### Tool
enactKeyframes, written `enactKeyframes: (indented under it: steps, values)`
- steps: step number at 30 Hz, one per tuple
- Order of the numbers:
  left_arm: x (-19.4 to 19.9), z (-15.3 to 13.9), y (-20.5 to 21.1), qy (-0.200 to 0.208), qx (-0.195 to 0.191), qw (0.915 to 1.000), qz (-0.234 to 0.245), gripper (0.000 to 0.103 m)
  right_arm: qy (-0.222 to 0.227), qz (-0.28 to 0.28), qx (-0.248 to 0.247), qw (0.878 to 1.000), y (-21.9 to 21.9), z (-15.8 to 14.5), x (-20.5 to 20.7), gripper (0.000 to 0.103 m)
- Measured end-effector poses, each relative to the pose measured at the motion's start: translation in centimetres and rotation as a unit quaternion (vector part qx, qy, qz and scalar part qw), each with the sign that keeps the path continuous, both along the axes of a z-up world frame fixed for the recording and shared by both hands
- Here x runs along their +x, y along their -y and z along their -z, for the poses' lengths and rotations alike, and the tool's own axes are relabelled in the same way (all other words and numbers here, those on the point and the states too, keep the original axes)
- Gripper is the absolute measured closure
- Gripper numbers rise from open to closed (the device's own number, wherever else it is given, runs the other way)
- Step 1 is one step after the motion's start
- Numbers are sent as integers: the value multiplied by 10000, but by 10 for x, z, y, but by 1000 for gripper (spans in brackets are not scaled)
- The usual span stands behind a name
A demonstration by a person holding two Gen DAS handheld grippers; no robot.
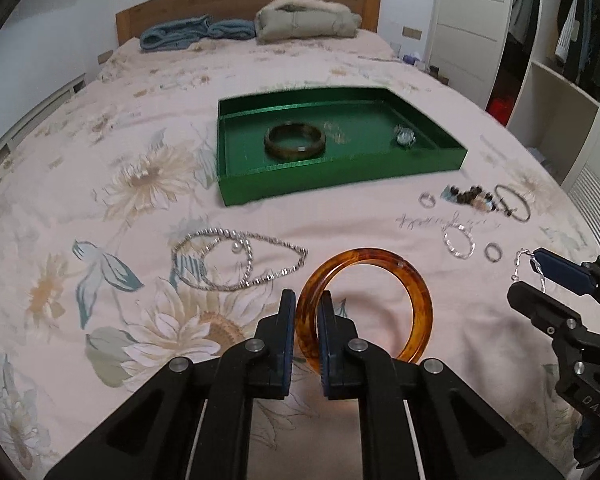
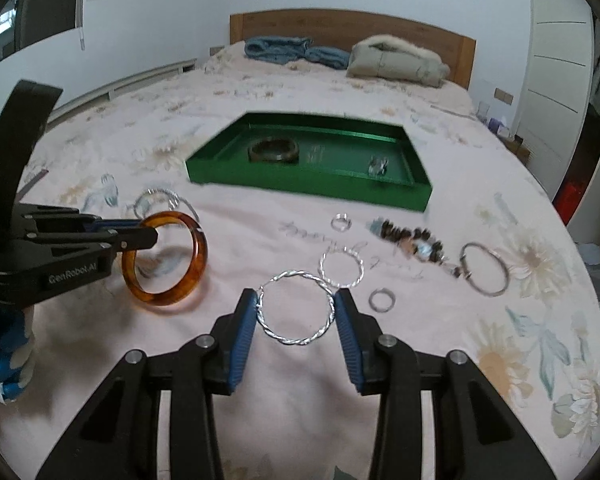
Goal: Organize jewelry
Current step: 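Carry both items to the green tray and open the left gripper over it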
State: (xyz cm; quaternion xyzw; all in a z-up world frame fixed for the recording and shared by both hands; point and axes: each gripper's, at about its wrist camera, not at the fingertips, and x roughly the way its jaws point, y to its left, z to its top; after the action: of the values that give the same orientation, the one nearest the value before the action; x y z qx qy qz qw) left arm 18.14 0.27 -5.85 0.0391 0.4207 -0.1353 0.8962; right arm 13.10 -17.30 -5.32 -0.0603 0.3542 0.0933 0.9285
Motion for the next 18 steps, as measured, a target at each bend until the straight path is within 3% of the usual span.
enactKeyframes:
  steps: [10,18]
  values:
    - [29,-39,-6,343,-132,9993,-11,93,293,40,73,9995,2,-35,9,66]
    - [94,-53,-7,500,-145,9985,-146,93,383,165,170,9990,16,-49,65,66]
